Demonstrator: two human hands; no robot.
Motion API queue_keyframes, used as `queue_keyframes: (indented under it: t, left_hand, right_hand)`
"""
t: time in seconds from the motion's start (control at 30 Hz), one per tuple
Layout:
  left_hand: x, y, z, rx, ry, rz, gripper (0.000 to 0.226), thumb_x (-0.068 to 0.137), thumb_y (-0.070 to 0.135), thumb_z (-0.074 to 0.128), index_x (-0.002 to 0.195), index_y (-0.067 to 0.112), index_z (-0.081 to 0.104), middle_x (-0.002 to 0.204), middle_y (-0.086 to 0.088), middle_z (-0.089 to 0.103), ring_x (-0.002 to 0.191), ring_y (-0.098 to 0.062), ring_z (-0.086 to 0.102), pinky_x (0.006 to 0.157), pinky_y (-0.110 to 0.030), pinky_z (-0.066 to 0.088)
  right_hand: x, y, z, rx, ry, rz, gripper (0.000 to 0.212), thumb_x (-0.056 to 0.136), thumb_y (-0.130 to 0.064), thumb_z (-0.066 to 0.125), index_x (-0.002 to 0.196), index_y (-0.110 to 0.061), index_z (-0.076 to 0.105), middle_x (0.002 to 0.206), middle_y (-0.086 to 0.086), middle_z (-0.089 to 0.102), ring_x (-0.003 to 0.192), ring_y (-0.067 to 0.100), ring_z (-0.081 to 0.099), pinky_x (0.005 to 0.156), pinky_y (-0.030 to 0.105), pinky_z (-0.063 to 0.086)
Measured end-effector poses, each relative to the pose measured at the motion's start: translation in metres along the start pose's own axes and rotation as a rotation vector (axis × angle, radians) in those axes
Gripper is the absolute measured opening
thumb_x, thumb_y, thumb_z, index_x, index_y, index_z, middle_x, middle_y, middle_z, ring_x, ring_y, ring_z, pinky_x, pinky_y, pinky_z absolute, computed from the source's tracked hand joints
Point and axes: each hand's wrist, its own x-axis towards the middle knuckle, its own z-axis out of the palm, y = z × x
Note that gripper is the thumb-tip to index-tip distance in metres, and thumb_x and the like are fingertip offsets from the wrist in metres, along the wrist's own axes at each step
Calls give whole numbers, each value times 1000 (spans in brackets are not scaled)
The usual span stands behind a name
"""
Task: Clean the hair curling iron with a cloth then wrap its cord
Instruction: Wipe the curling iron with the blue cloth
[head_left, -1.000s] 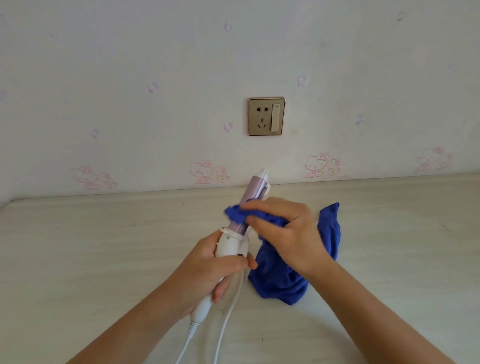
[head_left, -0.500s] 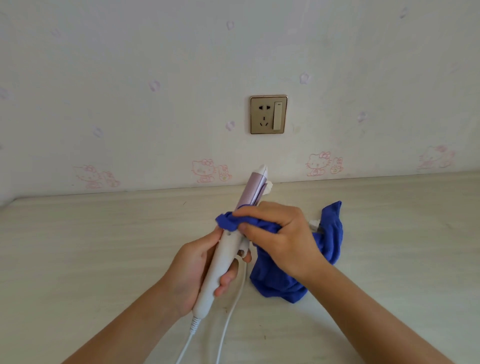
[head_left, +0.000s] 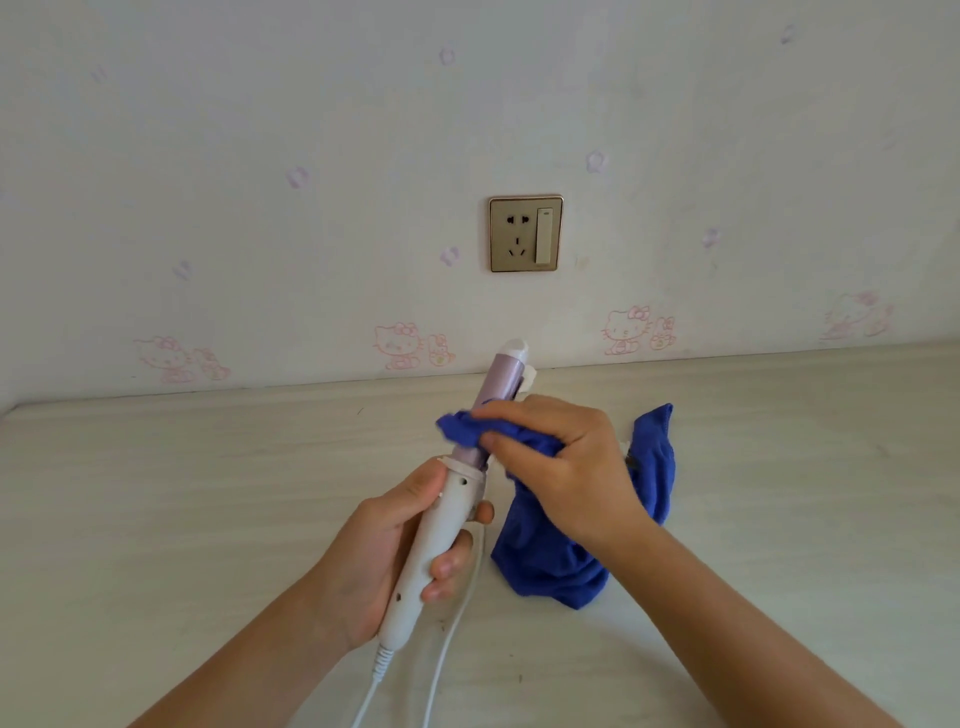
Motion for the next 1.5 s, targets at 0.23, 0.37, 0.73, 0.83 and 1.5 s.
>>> queue_keyframes:
  t: [0.23, 0.37, 0.73, 0.83, 1.5]
  left_hand:
    - [1, -2, 2, 274, 76, 130, 42, 95, 38, 57, 108, -3, 61, 98, -20, 60, 46, -19, 41, 40, -23, 36]
    - [2, -2, 1, 259, 206, 108, 65, 104, 55, 43, 102, -6, 67, 85, -22, 56, 44, -20, 33, 38, -23, 30]
    - [1, 2, -3, 211, 167, 86, 57, 101, 53, 47, 101, 0, 67, 101, -23, 46, 44, -20, 36, 37, -24, 34]
    - [0, 0, 0, 255, 152, 72, 65, 94, 57, 52, 101, -7, 61, 97, -23, 47, 45, -21, 37, 39, -25, 34]
    - [2, -5, 6, 509, 362, 257, 41, 78, 40, 77, 112, 25, 59, 68, -18, 62, 49, -18, 51, 45, -28, 44]
  right_hand:
    - [1, 1, -8, 56, 85, 35, 30, 91, -3, 72, 107, -26, 81, 91, -3, 78, 74, 11, 70, 75, 26, 55]
    - [-6, 0, 9, 45, -117, 30, 27, 90, 1, 72, 108, -16, 81, 87, 5, 76, 73, 21, 73, 76, 29, 59]
    - [-8, -3, 7, 54, -127, 5, 26, 90, -1, 72, 107, -18, 81, 85, -1, 75, 72, 11, 71, 74, 24, 56]
    - [-5, -5, 7, 35, -10, -1, 29, 90, -4, 73, 108, -27, 81, 86, -8, 75, 73, 12, 70, 75, 23, 55]
    - [-2, -3, -3, 51, -95, 62, 28, 89, 1, 73, 107, -19, 82, 94, -6, 79, 81, 10, 72, 78, 22, 56]
